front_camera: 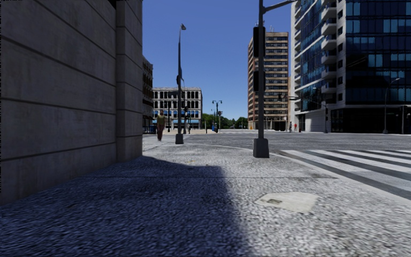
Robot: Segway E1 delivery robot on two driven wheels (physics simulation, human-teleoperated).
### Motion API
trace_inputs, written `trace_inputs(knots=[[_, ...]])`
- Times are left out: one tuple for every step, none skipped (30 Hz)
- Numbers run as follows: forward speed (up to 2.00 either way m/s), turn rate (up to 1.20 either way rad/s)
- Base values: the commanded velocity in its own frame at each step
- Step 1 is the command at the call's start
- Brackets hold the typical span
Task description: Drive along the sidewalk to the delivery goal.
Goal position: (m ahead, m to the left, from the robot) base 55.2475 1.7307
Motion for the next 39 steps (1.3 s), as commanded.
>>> trace_inputs(knots=[[2.00, 0.00], [2.00, 0.00], [2.00, 0.00], [2.00, 0.00], [2.00, 0.00], [2.00, 0.00], [2.00, 0.00], [2.00, 0.00], [2.00, 0.00], [2.00, 0.00], [2.00, 0.00], [2.00, 0.00], [2.00, 0.00], [2.00, 0.00], [2.00, 0.00], [2.00, 0.00], [2.00, 0.00], [2.00, 0.00], [2.00, 0.04], [2.00, 0.07], [2.00, 0.07], [2.00, 0.09], [2.00, 0.09], [2.00, 0.09], [2.00, 0.09], [2.00, 0.09], [2.00, 0.00], [2.00, 0.00], [2.00, 0.00], [2.00, 0.00], [2.00, 0.00], [2.00, 0.00], [2.00, 0.00], [2.00, 0.00], [2.00, 0.00], [2.00, 0.00], [2.00, 0.00], [2.00, 0.00], [2.00, 0.00]])
